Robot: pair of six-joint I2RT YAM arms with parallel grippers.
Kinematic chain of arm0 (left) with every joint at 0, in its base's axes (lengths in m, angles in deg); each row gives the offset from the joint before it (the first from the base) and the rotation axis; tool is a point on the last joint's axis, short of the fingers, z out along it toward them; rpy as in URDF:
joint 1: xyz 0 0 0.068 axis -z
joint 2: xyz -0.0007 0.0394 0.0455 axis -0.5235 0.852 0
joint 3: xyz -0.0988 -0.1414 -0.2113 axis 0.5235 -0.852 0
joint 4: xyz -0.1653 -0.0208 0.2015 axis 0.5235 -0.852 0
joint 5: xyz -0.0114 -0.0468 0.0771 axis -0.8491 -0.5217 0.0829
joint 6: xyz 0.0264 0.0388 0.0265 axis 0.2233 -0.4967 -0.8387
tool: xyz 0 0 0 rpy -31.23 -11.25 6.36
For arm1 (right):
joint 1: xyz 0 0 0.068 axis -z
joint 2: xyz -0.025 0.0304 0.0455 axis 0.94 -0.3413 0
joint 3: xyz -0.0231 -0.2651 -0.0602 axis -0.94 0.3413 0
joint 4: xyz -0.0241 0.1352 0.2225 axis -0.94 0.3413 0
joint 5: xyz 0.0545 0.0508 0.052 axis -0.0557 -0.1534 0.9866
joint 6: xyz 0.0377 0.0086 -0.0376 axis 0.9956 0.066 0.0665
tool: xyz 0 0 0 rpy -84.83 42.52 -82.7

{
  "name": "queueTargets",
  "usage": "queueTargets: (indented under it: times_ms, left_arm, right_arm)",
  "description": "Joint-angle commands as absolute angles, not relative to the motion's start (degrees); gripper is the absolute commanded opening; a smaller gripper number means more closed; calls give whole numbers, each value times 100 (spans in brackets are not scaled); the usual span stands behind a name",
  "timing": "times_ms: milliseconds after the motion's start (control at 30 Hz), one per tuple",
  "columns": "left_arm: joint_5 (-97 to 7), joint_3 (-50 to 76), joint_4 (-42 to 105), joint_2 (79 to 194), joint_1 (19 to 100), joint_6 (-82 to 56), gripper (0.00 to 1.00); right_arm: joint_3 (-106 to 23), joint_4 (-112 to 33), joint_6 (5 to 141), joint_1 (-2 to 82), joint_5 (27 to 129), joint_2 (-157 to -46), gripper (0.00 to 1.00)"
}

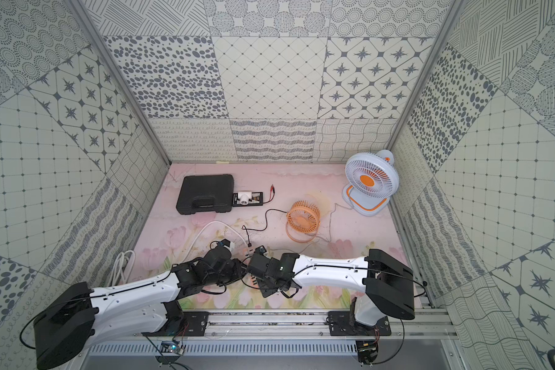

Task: Plug the desk fan into the power strip
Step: Insert the plug into the socket, then reset both arms

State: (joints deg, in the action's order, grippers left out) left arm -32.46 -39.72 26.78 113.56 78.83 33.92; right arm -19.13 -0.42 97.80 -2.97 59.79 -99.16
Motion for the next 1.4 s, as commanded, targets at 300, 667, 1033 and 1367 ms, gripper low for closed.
queueTargets:
  times_ms: [300, 667, 1033, 1367]
  left_arm:
    - [-2931, -3448, 1348, 9798, 7858, 2849, 35]
    - [331, -1378, -724, 9168, 7841, 1044, 94]
    - [2522, -1868, 1312, 10006, 6918, 68, 99]
    - [1178, -1848, 2503, 12281, 4298, -41, 99]
  right_arm:
    - [-1096, -751, 9776, -324, 5027, -7864, 48]
    - [-433, -935, 10339, -309, 3290, -5763, 80]
    - [-501, -717, 8889, 2904, 3971, -5461, 97]
    - [-8, -1862, 8338, 6215, 4080, -6154, 97]
